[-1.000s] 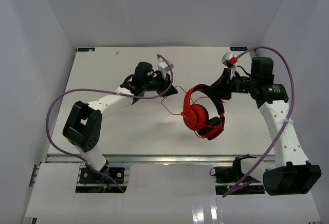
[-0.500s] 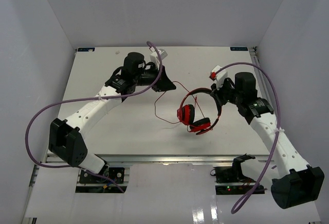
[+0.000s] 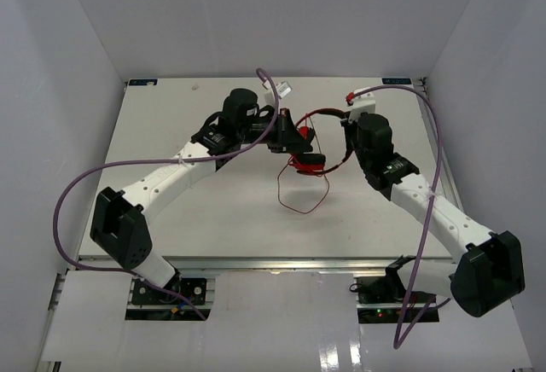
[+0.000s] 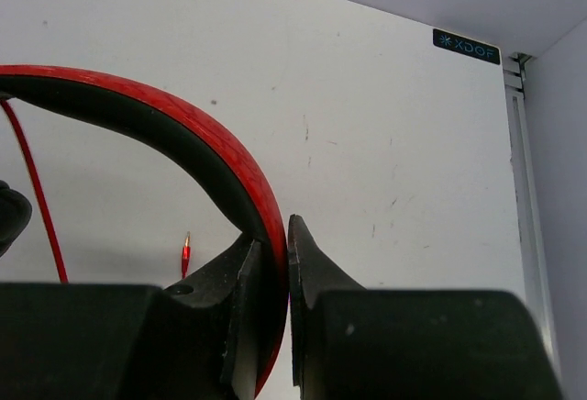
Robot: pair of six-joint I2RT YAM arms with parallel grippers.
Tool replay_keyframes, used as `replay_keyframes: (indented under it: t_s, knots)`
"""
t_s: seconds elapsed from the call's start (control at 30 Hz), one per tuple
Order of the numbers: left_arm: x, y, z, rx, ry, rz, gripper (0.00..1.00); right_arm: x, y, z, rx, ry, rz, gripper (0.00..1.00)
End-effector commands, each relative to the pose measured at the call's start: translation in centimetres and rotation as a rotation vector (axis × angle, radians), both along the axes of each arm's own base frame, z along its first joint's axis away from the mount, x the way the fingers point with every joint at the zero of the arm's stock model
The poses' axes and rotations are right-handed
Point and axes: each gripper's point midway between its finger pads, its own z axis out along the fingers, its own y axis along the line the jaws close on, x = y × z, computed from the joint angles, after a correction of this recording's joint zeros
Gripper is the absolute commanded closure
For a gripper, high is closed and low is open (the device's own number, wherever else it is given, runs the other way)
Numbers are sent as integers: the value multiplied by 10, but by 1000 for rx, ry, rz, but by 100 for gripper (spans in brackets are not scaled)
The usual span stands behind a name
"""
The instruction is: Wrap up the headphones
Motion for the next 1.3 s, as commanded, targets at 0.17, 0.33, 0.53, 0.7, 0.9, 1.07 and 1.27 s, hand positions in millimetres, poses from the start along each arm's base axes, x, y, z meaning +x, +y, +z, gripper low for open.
replay_keyframes:
  t_s: [0.17, 0.33, 0.53, 0.7, 0.9, 1.07, 1.27]
  knots:
    - [13, -50, 18, -124, 25, 159, 79, 50, 22, 71, 508, -94, -164, 92]
    - [10, -63, 10, -80, -44, 181, 62, 58, 17, 86, 622, -54, -131, 92]
    - [4, -70, -4, -35, -108, 173, 57, 55, 15, 93, 777, 42, -13, 92]
    - [-10, -81, -4, -28, -225, 143, 57, 44, 20, 98, 857, 114, 58, 92]
    - [-26, -83, -21, -37, -323, 130, 72, 35, 14, 123, 934, 117, 111, 92]
    - [-44, -72, -33, -72, -465, 155, 56, 27, 11, 133, 946, 111, 140, 92]
    - [-61, -45, -58, -95, -594, 200, 32, 19, 10, 136, 906, 95, 168, 92]
